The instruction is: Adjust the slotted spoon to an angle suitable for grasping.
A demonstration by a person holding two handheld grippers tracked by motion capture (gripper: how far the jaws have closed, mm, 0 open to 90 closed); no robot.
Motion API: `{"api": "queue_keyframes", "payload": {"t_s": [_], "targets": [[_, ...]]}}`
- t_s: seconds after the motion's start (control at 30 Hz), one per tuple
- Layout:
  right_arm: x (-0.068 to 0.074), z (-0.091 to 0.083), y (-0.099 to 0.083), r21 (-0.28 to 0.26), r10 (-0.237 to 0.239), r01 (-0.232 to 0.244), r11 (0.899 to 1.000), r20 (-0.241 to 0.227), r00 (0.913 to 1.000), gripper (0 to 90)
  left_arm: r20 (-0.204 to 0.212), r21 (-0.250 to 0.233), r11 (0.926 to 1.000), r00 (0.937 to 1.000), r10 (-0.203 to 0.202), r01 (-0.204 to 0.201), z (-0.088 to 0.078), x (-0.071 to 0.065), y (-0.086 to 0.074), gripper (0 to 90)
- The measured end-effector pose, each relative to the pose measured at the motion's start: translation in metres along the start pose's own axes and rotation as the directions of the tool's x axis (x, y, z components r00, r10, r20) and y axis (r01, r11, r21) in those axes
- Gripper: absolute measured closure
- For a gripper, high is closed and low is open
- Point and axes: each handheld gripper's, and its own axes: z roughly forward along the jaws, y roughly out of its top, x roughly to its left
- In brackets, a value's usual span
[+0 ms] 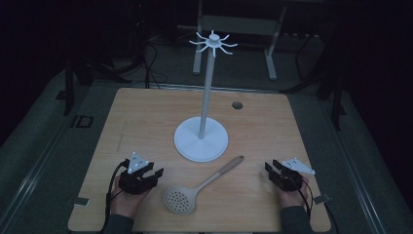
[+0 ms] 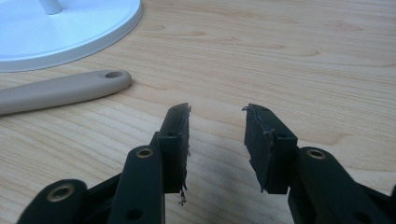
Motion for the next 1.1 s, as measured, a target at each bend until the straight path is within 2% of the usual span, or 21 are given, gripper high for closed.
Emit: {"api": "queue_keyframes", "payload": {"t_s": [0.47, 0.83, 0.97, 1.1], "targets": [[0.0, 0.0, 0.0, 0.001, -0.004, 0.004, 1.0, -0.001, 1.0, 59.9, 0.045, 0.011, 0.9984, 0.9975, 0.055, -0.056, 0.007, -0.019, 0.033, 54.7], [0.0, 0.0, 0.0, 0.0, 0.0, 0.0, 1.0, -0.002, 1.0, 59.8, 0.085, 0.034, 0.9919, 0.9893, 0.119, -0.122, 0.021, -0.041, 0.057, 54.4], [-0.001, 0.0, 0.0, -0.001, 0.0, 0.0, 1.0, -0.003, 1.0, 59.8, 0.094, 0.045, 0.99, 0.9871, 0.129, -0.134, 0.028, -0.048, 0.064, 54.5], [-0.001, 0.0, 0.0, -0.001, 0.001, -0.001, 1.0, -0.002, 1.0, 59.8, 0.104, 0.06, 0.9856, 0.9831, 0.151, -0.158, 0.034, -0.054, 0.069, 54.6]]}}
